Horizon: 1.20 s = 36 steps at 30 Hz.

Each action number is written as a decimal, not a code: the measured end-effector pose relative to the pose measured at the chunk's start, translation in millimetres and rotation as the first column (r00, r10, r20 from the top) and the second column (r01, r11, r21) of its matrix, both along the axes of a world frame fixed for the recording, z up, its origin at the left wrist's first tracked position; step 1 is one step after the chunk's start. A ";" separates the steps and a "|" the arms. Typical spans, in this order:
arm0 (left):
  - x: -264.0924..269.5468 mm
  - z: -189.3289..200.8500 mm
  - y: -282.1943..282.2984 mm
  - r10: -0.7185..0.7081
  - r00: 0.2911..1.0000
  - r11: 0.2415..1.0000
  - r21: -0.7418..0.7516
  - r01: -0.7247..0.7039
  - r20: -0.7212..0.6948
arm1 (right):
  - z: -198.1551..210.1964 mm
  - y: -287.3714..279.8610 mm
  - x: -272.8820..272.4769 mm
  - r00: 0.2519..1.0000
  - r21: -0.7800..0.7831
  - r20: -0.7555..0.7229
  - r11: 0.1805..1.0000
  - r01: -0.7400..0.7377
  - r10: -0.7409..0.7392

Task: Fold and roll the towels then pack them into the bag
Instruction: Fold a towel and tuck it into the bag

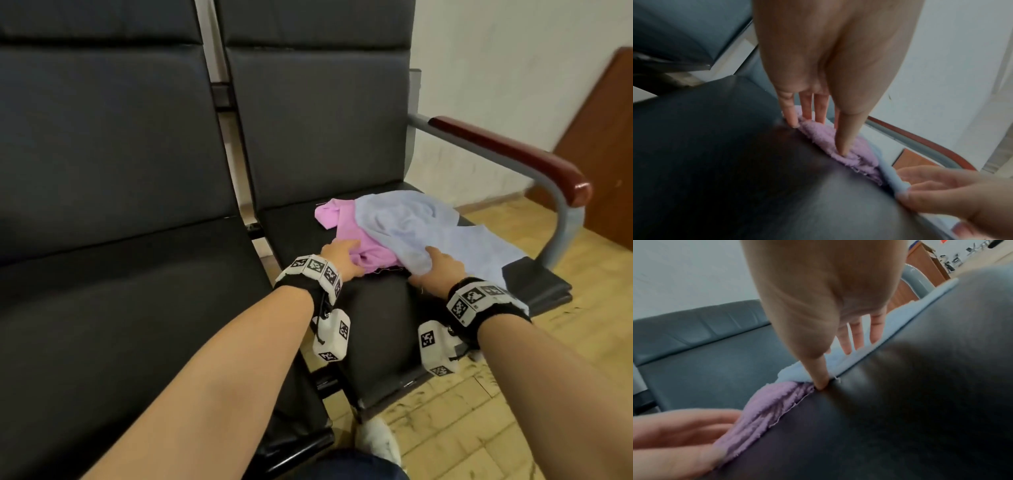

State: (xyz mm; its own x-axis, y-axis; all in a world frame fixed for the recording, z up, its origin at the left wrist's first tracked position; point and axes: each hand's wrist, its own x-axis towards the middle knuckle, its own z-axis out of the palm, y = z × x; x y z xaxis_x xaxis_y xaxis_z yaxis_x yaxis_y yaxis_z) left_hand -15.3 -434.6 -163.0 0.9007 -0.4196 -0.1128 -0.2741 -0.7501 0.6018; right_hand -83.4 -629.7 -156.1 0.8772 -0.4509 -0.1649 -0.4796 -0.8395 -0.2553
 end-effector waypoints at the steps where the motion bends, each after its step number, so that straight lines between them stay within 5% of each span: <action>1: 2.5 -5.6 -1.7 -0.011 1.000 0.999 0.044 0.011 0.005 | -4.6 -3.6 1.8 1.000 0.003 0.017 1.000 0.003 -0.003; 6: 14.1 -2.4 0.5 0.078 0.996 0.996 -0.042 -0.076 0.036 | 6.7 -9.3 7.9 0.969 0.116 0.219 0.989 0.095 -0.118; 10: 4.0 20.1 7.5 0.090 0.996 0.985 -0.149 -0.089 0.000 | 46.6 6.5 -4.2 0.826 0.322 0.478 0.935 0.152 -0.299; 13: -7.6 44.6 14.7 0.061 0.998 0.957 -0.284 -0.065 -0.024 | 93.8 26.5 -17.8 0.682 0.413 0.667 0.911 -0.006 -0.298; 16: -23.0 85.3 26.8 0.037 0.999 0.889 -0.456 -0.040 -0.017 | 147.2 52.0 -35.1 0.583 0.341 0.798 0.913 -0.223 -0.155; 20: -54.8 152.4 46.4 -0.074 0.996 0.679 -0.734 0.013 -0.051 | 212.2 93.0 -58.1 0.477 0.289 0.878 0.845 -0.449 -0.047; 22: -76.4 183.3 59.3 -0.184 0.980 0.555 -0.831 0.042 -0.074 | 234.8 113.8 -69.9 0.477 0.295 0.879 0.797 -0.526 -0.011; 24: -100.6 207.6 76.9 -0.225 0.973 0.517 -0.853 0.080 -0.046 | 247.9 136.8 -84.7 0.497 0.319 0.867 0.749 -0.580 0.015; 31: -153.8 225.6 178.0 0.178 0.974 0.671 -0.741 -0.016 0.141 | 253.6 226.9 -125.5 0.565 0.437 0.823 0.570 -0.696 0.059; 36: -180.5 219.0 257.6 0.339 0.929 0.619 -0.779 -0.101 0.148 | 245.9 290.2 -139.1 0.598 0.528 0.801 0.425 -0.735 0.039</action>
